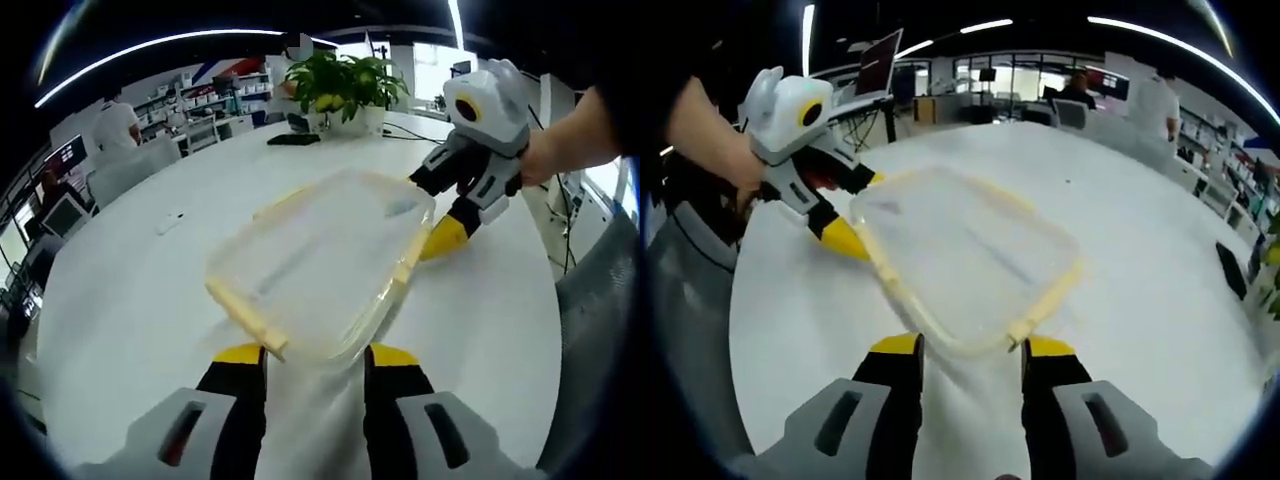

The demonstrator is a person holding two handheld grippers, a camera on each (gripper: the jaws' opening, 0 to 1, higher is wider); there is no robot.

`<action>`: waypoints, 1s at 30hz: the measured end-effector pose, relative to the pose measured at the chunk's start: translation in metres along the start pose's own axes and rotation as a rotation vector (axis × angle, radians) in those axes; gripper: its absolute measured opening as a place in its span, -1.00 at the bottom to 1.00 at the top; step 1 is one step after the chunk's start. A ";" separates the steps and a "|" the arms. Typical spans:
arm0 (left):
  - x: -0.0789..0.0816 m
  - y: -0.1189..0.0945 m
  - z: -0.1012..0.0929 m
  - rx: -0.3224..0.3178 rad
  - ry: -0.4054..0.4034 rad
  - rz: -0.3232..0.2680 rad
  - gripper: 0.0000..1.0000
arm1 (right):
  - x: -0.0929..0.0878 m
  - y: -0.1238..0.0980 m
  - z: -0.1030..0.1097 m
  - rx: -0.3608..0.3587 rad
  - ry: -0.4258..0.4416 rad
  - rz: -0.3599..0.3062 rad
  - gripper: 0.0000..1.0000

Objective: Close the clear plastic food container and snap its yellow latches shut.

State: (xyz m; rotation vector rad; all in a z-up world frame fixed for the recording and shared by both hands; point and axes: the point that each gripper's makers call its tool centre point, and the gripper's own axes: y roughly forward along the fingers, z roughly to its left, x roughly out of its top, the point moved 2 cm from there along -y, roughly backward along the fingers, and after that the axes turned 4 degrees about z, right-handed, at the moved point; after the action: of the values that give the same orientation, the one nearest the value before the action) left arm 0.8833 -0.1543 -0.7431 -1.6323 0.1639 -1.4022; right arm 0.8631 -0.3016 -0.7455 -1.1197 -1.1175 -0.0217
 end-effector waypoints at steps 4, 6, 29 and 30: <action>-0.008 -0.004 0.004 0.007 0.004 0.009 -0.38 | 0.004 0.005 0.007 0.006 -0.005 -0.002 -0.30; -0.014 -0.008 0.007 0.013 0.003 0.017 -0.40 | 0.008 0.008 0.012 0.012 -0.010 -0.003 -0.31; -0.044 -0.030 0.038 0.094 -0.047 0.029 -0.41 | 0.036 0.037 0.037 0.043 -0.043 0.008 -0.38; -0.044 -0.030 0.039 0.096 -0.048 0.029 -0.41 | 0.037 0.038 0.037 0.045 -0.045 0.010 -0.39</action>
State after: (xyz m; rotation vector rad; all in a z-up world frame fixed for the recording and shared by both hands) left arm 0.8868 -0.0886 -0.7488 -1.5769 0.0910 -1.3277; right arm 0.8753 -0.2377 -0.7462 -1.0907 -1.1472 0.0364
